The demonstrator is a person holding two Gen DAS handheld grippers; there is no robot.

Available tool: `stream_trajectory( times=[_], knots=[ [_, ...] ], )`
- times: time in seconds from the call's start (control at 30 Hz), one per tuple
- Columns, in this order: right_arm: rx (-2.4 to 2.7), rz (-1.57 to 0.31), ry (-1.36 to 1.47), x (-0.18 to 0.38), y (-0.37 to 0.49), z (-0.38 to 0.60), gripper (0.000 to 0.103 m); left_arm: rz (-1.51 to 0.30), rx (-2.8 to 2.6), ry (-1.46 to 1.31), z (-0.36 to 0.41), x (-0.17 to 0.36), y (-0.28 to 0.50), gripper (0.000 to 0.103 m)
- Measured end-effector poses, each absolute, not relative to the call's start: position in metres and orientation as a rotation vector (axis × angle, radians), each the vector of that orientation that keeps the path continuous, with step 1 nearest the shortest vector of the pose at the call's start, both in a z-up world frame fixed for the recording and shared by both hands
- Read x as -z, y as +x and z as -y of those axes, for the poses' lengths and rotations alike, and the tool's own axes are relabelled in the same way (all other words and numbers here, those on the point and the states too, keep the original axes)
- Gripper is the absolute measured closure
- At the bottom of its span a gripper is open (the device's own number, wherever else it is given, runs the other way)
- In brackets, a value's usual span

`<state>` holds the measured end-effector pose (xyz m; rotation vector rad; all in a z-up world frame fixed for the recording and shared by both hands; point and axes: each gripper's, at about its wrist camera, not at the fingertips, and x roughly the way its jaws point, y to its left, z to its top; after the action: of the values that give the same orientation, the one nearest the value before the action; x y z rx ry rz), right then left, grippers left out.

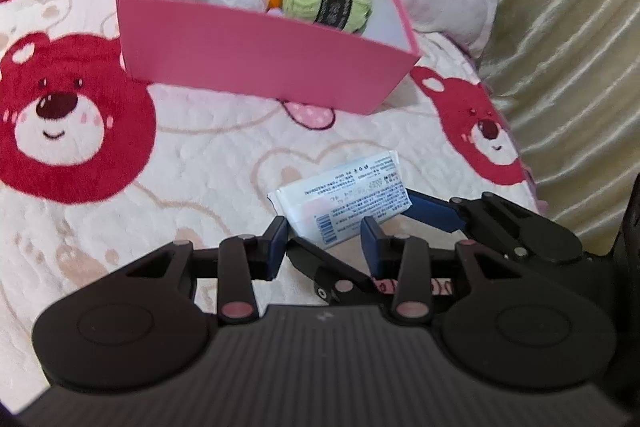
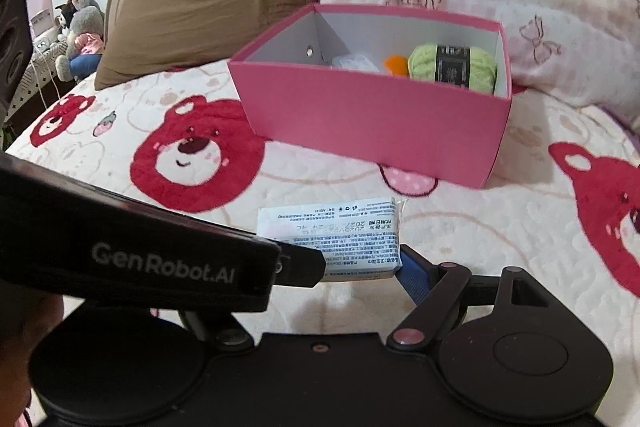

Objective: Organize objects
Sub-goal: 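Carry the soap bar with the right tool over the pink box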

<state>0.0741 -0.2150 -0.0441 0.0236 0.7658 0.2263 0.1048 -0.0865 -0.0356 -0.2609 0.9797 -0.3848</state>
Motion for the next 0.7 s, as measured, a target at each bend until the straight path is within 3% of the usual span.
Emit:
stream_trajectory(
  times=[0.7],
  knots=[
    [-0.261, -0.712, 0.001, -0.011, 0.06, 0.202, 0.019, -0.923, 0.389, -0.264, 0.071, -0.016, 0.085, 0.065]
  ],
)
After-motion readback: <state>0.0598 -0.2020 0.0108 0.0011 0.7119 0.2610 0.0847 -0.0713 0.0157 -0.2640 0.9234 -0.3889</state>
